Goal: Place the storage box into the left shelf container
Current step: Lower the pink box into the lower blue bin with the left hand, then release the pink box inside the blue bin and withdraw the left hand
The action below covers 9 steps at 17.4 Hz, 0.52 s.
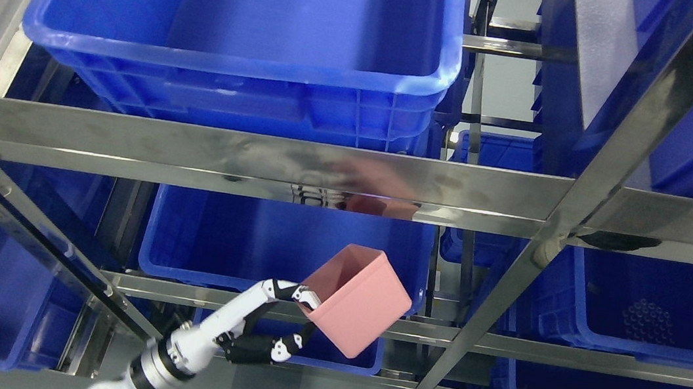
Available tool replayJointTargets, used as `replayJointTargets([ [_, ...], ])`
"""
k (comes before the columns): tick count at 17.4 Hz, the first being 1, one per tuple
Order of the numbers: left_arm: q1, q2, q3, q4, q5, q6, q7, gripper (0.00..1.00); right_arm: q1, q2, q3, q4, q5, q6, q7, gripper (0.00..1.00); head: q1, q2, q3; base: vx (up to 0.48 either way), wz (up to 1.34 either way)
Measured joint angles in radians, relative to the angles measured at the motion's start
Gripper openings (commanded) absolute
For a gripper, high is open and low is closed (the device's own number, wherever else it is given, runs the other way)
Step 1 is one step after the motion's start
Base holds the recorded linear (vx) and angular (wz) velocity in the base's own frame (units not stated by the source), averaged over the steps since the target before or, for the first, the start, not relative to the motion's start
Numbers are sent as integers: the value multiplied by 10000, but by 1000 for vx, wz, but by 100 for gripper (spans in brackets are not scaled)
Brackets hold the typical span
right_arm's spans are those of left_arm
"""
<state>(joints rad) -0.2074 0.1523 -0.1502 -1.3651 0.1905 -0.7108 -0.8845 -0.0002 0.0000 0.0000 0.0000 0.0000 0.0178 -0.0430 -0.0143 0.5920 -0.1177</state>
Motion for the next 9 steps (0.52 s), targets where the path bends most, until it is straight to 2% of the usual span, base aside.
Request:
replayJointTargets([
  [4, -1624, 237, 517, 750, -2065, 24, -429, 3, 2, 0, 0, 0, 0, 12, 0, 100, 0, -2, 0, 1, -51],
  [9, -3194, -87, 858, 1790, -4935, -45, -529, 4, 1, 0, 0, 0, 0, 25, 0, 100, 0, -2, 0, -2, 5],
])
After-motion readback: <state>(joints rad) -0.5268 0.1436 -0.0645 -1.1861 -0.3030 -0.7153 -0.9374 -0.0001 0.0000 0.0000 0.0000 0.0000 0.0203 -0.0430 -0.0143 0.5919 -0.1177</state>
